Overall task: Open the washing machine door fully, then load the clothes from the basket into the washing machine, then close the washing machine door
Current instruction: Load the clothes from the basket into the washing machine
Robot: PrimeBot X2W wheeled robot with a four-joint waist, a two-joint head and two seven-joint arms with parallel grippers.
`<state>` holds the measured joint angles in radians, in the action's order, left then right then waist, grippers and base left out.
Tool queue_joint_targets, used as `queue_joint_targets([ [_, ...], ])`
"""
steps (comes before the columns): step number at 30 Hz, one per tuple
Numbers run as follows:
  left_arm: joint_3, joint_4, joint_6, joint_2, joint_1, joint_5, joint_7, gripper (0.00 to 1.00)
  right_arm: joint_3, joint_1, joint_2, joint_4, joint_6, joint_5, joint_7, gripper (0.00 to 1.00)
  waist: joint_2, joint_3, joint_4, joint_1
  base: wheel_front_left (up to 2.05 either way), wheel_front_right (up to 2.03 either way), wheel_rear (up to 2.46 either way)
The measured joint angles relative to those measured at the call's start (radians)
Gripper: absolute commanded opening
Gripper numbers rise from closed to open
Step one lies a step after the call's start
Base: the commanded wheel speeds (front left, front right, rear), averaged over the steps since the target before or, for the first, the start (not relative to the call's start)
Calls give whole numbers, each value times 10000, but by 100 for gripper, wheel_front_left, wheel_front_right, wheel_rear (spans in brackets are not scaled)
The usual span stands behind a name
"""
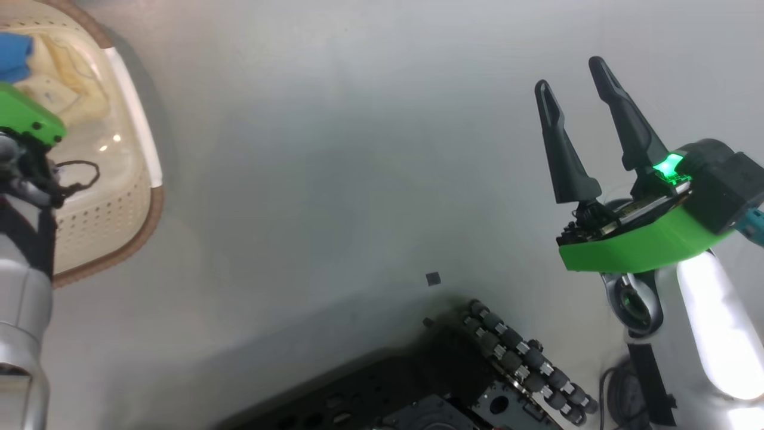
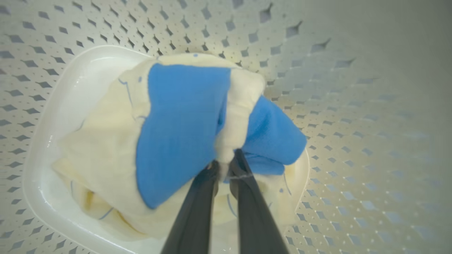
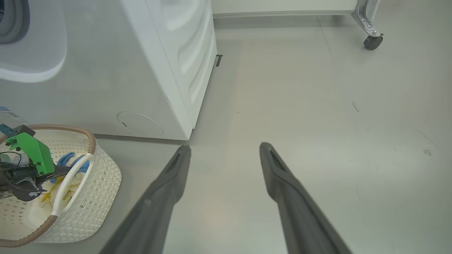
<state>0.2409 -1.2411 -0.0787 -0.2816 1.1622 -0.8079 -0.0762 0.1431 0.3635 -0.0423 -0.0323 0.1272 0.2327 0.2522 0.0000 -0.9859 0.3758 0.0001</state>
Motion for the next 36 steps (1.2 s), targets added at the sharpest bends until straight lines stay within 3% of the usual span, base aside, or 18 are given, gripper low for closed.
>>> queue_joint_targets([
  [10,374,-44,341,527,-790,318,-1392,0,-320,61,-203,-10,0,-238,-155,100,0,976,-691,-1,0,0,0],
  [16,516,470,399,648,-1583,727,-1712,0,-458,-293,-247,-92,0,-362,-437,100,0,1896,-1074,-2,0,0,0],
  [27,-773,5218,-382,949,-4893,2497,-1714,0,-326,-1040,-441,-123,0,-585,-920,100,1,3876,-1638,-2,0,0,0],
  [36,-1122,8638,-629,1452,-7823,3931,-1716,0,-309,-1843,-487,-77,0,-823,-1267,100,1,5555,-2096,-3,0,0,0],
])
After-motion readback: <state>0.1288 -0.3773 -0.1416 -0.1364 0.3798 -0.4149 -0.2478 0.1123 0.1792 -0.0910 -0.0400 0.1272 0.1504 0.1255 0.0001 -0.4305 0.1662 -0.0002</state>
